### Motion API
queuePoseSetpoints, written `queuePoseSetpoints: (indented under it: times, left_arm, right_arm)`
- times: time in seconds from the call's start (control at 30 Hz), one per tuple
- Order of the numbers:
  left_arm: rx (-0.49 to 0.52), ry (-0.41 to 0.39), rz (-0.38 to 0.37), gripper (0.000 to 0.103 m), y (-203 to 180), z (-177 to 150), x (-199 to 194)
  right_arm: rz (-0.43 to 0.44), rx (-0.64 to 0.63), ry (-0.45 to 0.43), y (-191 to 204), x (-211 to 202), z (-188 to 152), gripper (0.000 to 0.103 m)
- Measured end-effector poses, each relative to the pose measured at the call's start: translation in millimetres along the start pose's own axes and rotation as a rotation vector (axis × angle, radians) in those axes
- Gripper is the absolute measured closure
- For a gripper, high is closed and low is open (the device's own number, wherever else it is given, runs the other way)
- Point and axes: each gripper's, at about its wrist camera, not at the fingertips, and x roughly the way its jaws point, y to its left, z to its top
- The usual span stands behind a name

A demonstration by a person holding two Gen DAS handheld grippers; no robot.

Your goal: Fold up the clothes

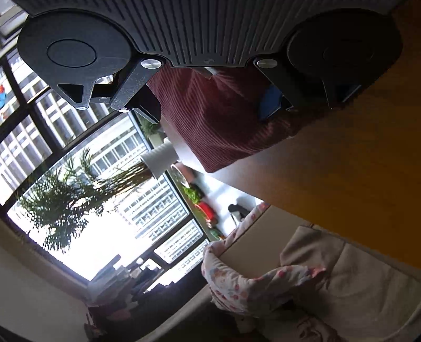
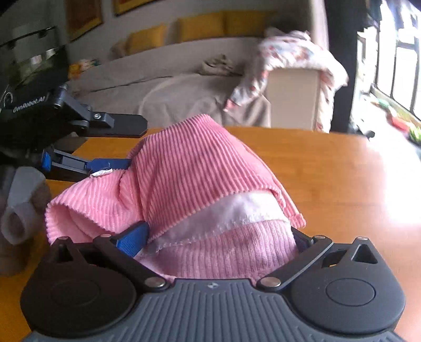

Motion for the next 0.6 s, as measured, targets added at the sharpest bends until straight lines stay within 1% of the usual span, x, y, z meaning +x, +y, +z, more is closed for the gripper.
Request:
queuePoseSetpoints:
  times: [0.1, 0.13, 0.2, 0.23, 0.3, 0.33, 0.4, 0.43, 0.47, 0.5, 0.53, 0.6]
  left_arm:
    - [0.039, -0.010, 0.028, 0.017, -7, 2, 0]
    - [0.041, -0.019, 0.040, 0.015, -9, 3, -3]
    - [0.043, -0.049, 0.066, 0.012, -16, -4, -23]
    - [0.045, -0.065, 0.078, 0.009, -21, -9, -35]
    - [0.050, -0.096, 0.103, 0.009, -29, -18, -59]
    - [0.062, -0.113, 0.116, 0.010, -34, -24, -70]
    - [0.110, -0.142, 0.149, 0.021, -47, -42, -87]
    - [0.137, -0.149, 0.174, 0.033, -53, -49, -89]
    - [0.164, -0.156, 0.198, 0.037, -59, -56, -91]
    - [0.192, -0.163, 0.223, 0.037, -65, -64, -93]
    - [0.209, -0.156, 0.239, 0.038, -70, -69, -92]
    - [0.211, -0.110, 0.252, 0.041, -72, -76, -81]
  right_arm:
    - [0.000, 0.025, 0.002, 4, -5, -7, 0.000]
    - [-0.006, 0.003, 0.002, 8, -9, -8, 0.000]
    - [0.007, -0.048, -0.005, 14, -20, -10, 0.000]
    - [0.022, -0.070, -0.023, 16, -32, -14, 0.000]
    - [0.034, -0.077, -0.098, 11, -58, -20, 0.000]
    - [0.021, -0.070, -0.136, 4, -68, -20, 0.000]
    - [-0.009, -0.041, -0.197, -10, -84, -18, 0.000]
    - [-0.031, -0.004, -0.205, -18, -86, -16, 0.000]
    - [-0.054, 0.034, -0.212, -27, -88, -13, 0.000]
    - [-0.066, 0.080, -0.213, -35, -90, -11, 0.000]
    - [-0.055, 0.135, -0.207, -43, -90, -11, 0.000]
    - [-0.008, 0.239, -0.191, -57, -88, -13, 0.000]
